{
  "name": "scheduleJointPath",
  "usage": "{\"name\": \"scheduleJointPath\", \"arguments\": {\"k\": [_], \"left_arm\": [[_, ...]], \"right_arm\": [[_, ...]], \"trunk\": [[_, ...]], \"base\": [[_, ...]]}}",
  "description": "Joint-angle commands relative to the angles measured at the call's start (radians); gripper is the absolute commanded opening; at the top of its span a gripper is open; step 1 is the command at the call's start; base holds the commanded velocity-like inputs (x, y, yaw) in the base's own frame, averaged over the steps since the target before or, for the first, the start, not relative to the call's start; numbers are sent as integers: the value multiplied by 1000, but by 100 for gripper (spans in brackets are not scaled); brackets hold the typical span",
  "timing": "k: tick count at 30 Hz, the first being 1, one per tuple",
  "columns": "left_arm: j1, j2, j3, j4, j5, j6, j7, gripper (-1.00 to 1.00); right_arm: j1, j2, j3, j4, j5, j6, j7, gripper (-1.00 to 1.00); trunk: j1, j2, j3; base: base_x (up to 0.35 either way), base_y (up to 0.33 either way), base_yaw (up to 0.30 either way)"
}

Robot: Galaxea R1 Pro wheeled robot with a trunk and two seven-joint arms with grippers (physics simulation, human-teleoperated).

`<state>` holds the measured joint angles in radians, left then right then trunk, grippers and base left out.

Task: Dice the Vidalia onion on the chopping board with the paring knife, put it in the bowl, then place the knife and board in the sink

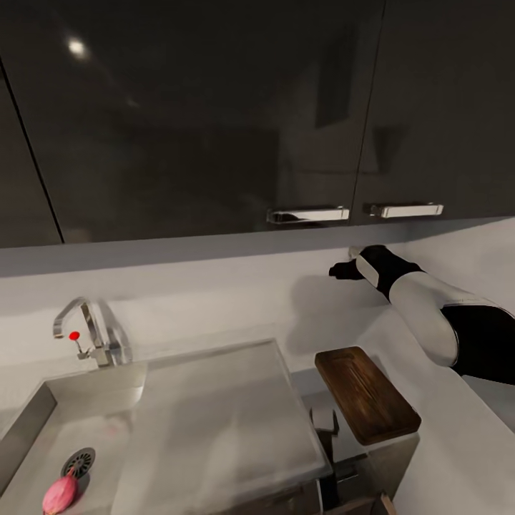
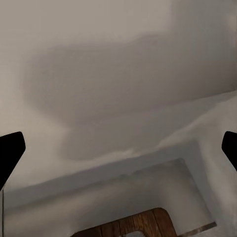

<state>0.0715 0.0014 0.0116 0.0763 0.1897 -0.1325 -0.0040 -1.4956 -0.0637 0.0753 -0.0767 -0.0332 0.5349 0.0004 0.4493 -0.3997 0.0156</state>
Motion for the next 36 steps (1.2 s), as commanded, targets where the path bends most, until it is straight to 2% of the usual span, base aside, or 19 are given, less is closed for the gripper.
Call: {"name": "scheduleJointPath", "arguments": {"k": [1, 14, 28, 36], "left_arm": [[0, 0, 1, 2, 5, -5, 0, 100], [-1, -1, 1, 2, 5, -4, 1, 100], [-1, -1, 1, 2, 5, -4, 1, 100], [-1, -3, 1, 2, 5, -4, 1, 100]], "right_arm": [[0, -1, 7, -1, -4, 6, 0, 100], [0, -19, 8, 6, -4, 7, 4, 100], [0, -21, 8, 47, -4, 5, 5, 100], [47, -28, 8, 55, -4, 2, 7, 100]], "trunk": [[1, 0, 0], [1, 0, 0], [1, 0, 0], [1, 0, 0]], "base": [[176, -39, 0], [33, -7, 0], [0, 0, 0], [0, 0, 0]]}}
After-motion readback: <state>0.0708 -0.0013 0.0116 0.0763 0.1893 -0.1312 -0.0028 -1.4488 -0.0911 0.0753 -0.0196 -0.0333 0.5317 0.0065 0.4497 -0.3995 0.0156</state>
